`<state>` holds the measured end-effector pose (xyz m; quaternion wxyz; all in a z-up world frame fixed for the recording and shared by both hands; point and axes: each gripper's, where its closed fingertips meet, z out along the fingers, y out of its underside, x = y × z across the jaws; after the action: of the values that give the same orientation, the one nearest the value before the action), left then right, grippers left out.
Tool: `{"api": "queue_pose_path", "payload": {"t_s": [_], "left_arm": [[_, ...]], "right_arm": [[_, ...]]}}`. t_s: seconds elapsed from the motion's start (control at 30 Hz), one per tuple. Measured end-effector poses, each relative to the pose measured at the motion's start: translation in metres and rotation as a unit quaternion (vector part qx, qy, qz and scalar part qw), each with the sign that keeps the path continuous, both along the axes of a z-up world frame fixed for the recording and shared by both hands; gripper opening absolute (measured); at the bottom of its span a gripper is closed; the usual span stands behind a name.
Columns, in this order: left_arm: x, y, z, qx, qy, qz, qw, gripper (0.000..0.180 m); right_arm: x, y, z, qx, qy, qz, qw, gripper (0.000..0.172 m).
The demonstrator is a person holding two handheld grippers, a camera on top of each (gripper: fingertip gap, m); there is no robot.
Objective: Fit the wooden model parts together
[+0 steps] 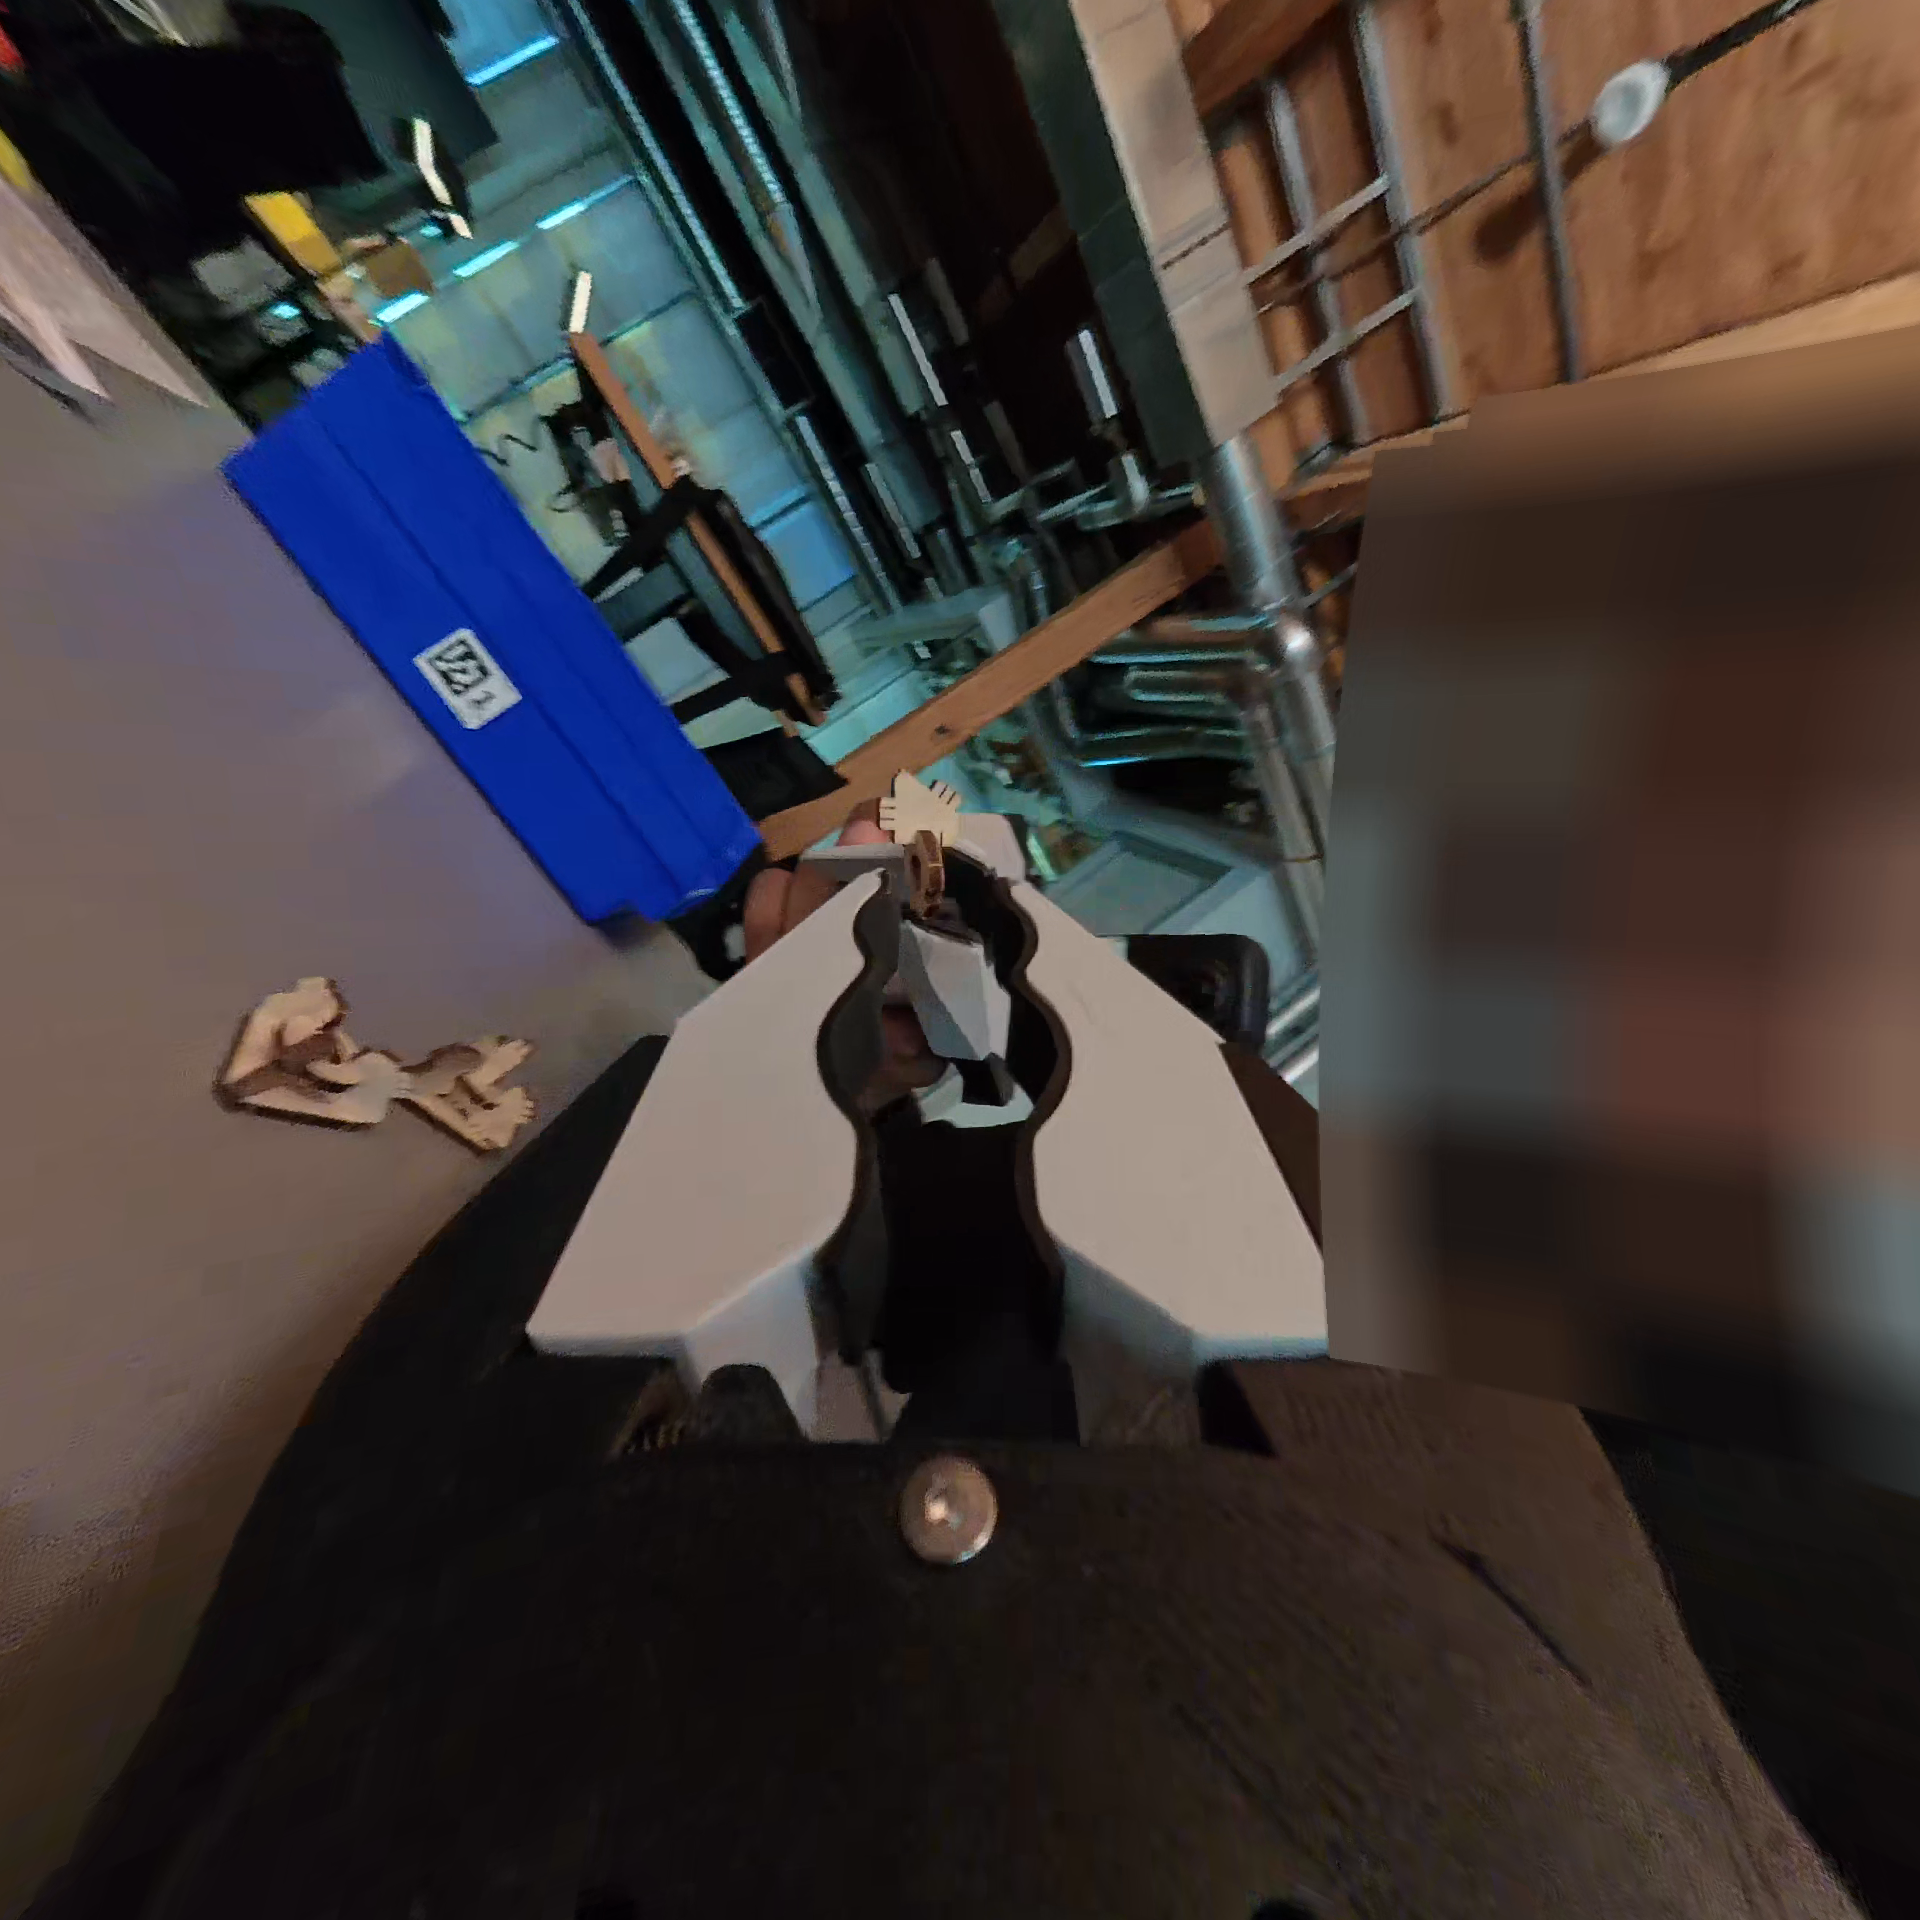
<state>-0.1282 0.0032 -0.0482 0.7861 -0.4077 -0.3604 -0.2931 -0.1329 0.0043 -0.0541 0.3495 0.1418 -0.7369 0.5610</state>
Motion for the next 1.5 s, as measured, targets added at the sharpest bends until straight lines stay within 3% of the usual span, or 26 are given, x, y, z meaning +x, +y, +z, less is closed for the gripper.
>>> {"api": "queue_pose_path", "payload": {"t_s": [0.23,0.53,0.67,0.8,0.9,1.17,1.23,1.4,1.5], "left_arm": [[0.000,0.003,-0.008,-0.060,0.011,0.016,0.998,0.003],[-0.002,-0.010,-0.001,-0.022,0.008,0.028,0.999,0.002],[-0.010,-0.035,0.001,-0.009,0.002,0.078,0.997,0.002],[-0.017,-0.052,-0.003,-0.033,-0.003,0.115,0.993,0.002],[-0.017,-0.053,-0.006,-0.037,-0.009,0.109,0.993,0.002],[-0.019,-0.054,-0.010,-0.057,-0.015,0.112,0.992,0.002],[-0.019,-0.053,-0.011,-0.057,-0.015,0.108,0.992,0.002],[-0.017,-0.049,-0.010,-0.055,-0.010,0.099,0.994,0.003],[-0.016,-0.047,-0.009,-0.048,-0.011,0.092,0.995,0.003]], "right_arm": [[0.004,-0.004,-0.008,0.027,0.020,0.000,0.999,0.013],[0.008,-0.005,-0.008,0.017,0.010,0.017,1.000,0.012],[0.022,-0.009,-0.030,0.060,-0.109,0.082,0.989,0.013],[0.034,-0.008,-0.086,0.199,-0.203,0.099,0.954,0.028],[0.047,-0.010,-0.112,0.252,-0.239,0.100,0.932,0.036],[0.061,-0.015,-0.125,0.263,-0.350,0.097,0.894,0.028],[0.059,-0.017,-0.125,0.256,-0.356,0.089,0.894,0.015],[0.059,-0.018,-0.125,0.261,-0.341,0.081,0.900,0.013],[0.039,-0.020,-0.109,0.228,-0.235,0.053,0.943,0.013]]}}
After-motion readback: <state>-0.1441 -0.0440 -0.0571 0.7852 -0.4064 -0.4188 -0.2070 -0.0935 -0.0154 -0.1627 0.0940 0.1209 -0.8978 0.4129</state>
